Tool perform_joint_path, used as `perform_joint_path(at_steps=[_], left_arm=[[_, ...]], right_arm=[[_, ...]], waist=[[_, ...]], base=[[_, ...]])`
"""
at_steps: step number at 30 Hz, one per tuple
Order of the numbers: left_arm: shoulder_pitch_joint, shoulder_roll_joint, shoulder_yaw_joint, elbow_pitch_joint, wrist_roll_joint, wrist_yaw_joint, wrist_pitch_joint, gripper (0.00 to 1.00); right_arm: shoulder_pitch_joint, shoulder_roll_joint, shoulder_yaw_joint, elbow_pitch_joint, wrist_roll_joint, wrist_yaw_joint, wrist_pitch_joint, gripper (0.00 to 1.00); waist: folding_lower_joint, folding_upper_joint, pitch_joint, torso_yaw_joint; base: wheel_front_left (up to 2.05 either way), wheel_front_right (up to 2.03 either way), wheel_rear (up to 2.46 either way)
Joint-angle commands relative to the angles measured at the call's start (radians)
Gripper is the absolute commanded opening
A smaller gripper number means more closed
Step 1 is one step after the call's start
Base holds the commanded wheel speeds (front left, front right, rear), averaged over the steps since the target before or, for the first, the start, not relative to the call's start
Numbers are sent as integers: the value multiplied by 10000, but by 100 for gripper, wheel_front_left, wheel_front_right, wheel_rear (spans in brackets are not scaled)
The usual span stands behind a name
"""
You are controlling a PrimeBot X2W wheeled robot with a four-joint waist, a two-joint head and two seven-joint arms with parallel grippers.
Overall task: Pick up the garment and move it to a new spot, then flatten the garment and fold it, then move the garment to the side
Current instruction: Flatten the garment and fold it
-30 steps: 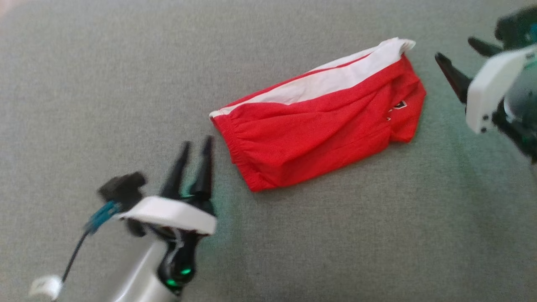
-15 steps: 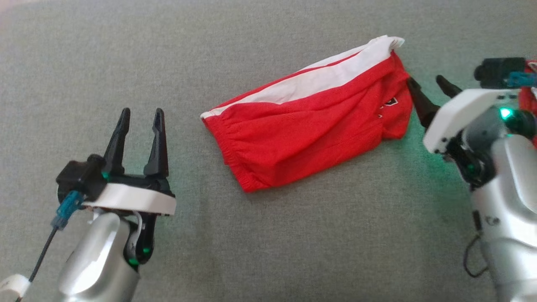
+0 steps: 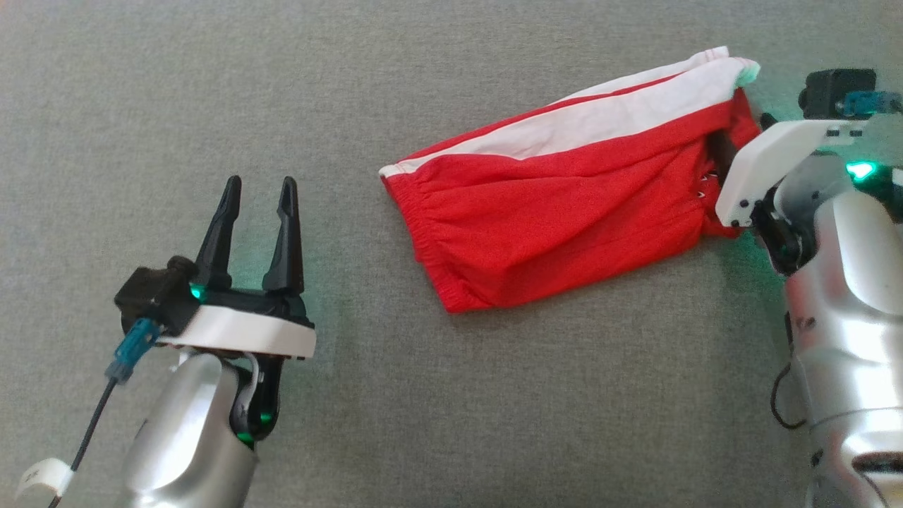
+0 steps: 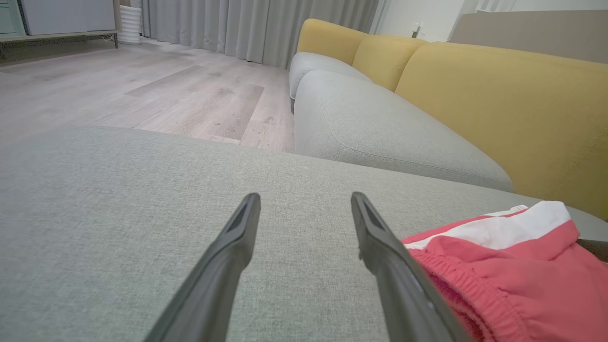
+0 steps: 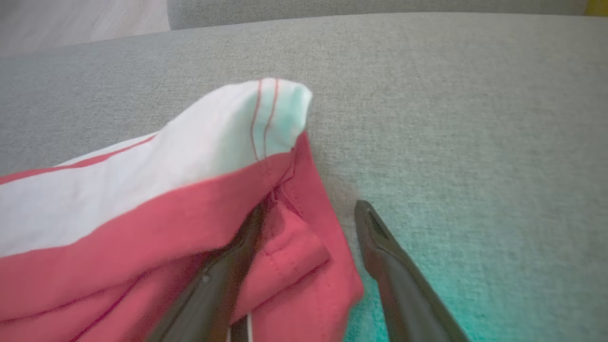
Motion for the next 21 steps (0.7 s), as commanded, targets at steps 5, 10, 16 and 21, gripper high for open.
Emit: perform_joint_path(at_steps=[5,10,16,21], left_arm=[[-228,66,615,-185,216,-122,-92,100],[11,1,840,-86,345,-201,-93,100],[449,59,1042,-36,426,-279,-93,100],[795,58,1048,-69,477,-309,-93,100]], right_arm=[[-198,391,454,492,-190,67,691,0],[242,364,626,9,172,67,574,0],[1153,-60,235,-1618,374,67,397,0],[2090,-602,-415,-3425,-59,67,646,0]], waist=[[0,0,-72,47],[0,0,-416,-174],[0,0,-976,-679],[0,0,-1379,-976]], base=[[0,0,0],[0,0,0],[0,0,0],[0,0,0]])
